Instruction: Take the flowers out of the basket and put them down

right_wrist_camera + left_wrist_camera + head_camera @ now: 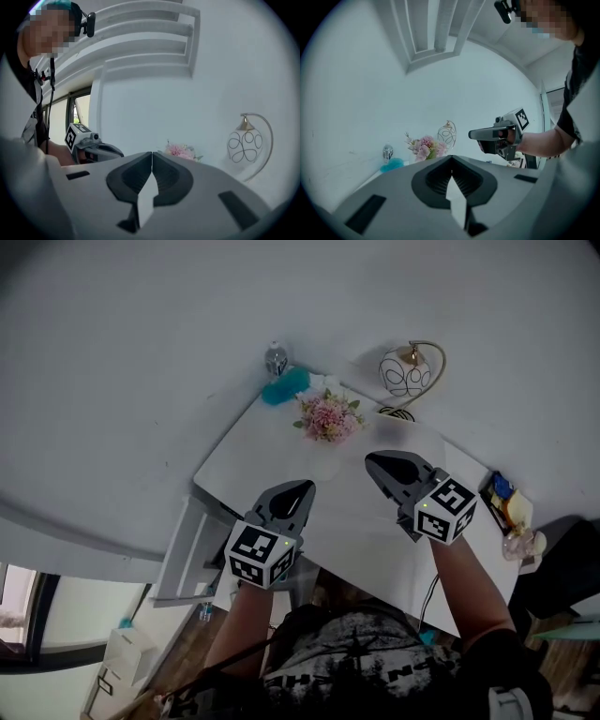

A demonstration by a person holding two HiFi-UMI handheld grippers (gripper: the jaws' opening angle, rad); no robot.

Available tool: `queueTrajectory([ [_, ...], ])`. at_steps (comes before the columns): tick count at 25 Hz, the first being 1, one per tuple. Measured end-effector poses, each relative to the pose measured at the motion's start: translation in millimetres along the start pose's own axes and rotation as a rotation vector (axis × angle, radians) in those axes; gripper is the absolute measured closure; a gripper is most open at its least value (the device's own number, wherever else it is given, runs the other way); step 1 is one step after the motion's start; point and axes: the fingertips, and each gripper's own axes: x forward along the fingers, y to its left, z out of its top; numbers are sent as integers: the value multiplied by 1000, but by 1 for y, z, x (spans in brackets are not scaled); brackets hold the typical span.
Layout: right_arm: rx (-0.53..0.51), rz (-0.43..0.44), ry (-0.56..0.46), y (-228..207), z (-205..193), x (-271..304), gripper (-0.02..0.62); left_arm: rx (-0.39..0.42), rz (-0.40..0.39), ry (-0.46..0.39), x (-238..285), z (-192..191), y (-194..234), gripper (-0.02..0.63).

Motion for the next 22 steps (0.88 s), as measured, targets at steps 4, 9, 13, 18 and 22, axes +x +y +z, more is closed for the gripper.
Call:
queueTrajectory([
  [4, -13, -8, 66, -13, -19, 19, 578, -5, -7, 3, 5, 0, 14, 594],
  [9, -56, 26, 134, -27, -35, 42, 578, -19, -15, 14, 13, -1, 30, 594],
  [13, -81, 64, 186, -37, -53, 60, 578, -23, -22, 18, 17, -1, 41, 594],
  [18, -104, 46, 212, -55, -80, 77, 577, -47, -15, 25, 22, -6, 59, 594],
  [22, -113, 17, 229, -68, -101, 88, 574, -66, -12, 35, 23, -14, 68, 593],
])
